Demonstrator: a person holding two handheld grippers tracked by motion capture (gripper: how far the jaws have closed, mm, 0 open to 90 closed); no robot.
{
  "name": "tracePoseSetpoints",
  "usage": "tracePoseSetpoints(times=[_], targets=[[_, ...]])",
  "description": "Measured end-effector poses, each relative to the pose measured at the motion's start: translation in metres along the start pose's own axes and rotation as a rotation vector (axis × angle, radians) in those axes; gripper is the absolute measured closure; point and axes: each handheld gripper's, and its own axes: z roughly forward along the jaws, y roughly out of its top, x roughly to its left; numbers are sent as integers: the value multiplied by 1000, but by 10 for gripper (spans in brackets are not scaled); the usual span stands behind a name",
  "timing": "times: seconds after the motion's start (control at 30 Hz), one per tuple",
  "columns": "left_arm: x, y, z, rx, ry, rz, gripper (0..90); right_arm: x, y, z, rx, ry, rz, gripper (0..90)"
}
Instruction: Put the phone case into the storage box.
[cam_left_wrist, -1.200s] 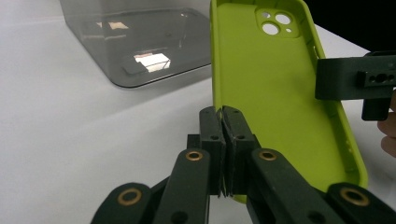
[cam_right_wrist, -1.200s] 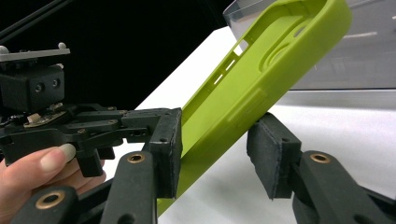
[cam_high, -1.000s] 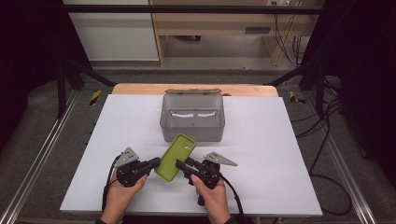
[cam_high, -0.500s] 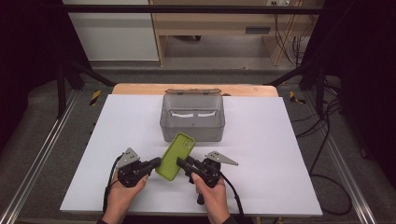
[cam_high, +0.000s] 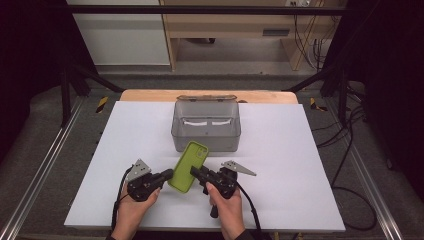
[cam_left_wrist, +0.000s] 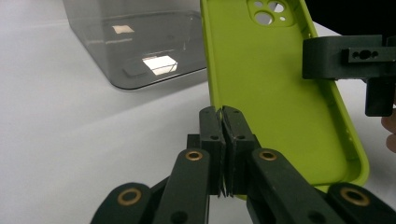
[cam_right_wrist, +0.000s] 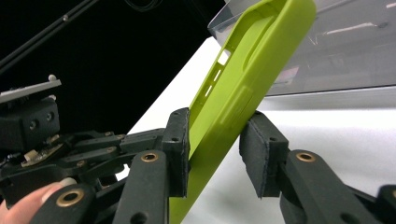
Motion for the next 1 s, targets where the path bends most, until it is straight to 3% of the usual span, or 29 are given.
tracePoseSetpoints(times=[0.43,0.83,0.97,1.0], targets=[[-2,-3,2,-14,43,-9,878,4,3,4,-13,-24,51,716],[-6,-5,8,-26,42,-32,870,6,9,2,-27,-13,63,773],[-6,-5,9,-41,41,-32,743,7,12,-1,-33,-15,59,773],[-3,-4,6,-71,31,-39,717,9,16,-4,-47,-24,55,773]])
